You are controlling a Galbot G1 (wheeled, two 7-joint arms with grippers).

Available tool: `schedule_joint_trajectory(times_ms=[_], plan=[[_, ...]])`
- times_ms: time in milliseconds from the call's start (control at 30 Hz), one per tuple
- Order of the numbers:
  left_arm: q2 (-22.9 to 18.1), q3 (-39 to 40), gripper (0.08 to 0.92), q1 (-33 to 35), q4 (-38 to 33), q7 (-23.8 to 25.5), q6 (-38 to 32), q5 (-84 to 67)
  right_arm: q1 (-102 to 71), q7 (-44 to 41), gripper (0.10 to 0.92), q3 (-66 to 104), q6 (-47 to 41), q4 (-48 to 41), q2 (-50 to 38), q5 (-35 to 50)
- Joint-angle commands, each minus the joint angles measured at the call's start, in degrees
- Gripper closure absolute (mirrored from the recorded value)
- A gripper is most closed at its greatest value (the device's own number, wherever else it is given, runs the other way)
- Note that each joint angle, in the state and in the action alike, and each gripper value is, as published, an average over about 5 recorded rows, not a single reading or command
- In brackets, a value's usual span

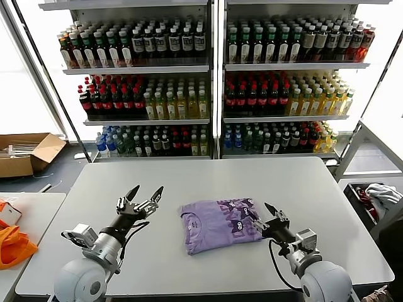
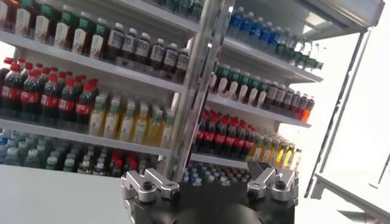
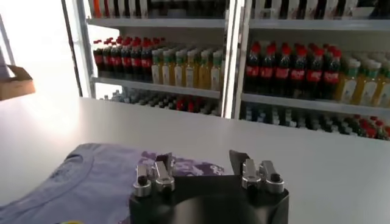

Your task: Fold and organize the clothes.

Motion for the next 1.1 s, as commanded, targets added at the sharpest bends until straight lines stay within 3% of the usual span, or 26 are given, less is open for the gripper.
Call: schedule_joint_trajectory(times_ms=[33,167,333,600,800,1100], plan=[[-0.28,-0.55,0.177,1.9,-1.58,-0.12,-0.01,0.72,12.76,9.5,0.335,-16.39,0.86,-12.91,8.9,2.76],[-0.39,-2.33,0.177,4.19,-2.71,-0.07,-0.12,0.75,11.77,12.75,0.24,-16.04,0.56,-17.74,10.27,5.43],[-0.73,-3.13,0.177,5.18,-2.6,0.05,-0.34,0.79,7.7,13.37,0.204,-14.85,0.38,-15.92,8.12,6.89],[-1.68,-1.39,0.177,3.31,-1.45,0.03,-0.34,1.46,6.79,13.54,0.202,-11.21,1.11,-0.76,4.65,8.08],[-1.82,-2.83,0.177,4.0,-1.38,0.43,-0.47,1.53,0.95,7.4,0.203,1.43,7.41,10.97,1.98,3.32],[-2.8,-9.17,0.177,8.46,-3.96,3.17,1.28,2.85,-16.3,-2.23,0.203,22.77,16.55,12.36,5.08,-0.03]])
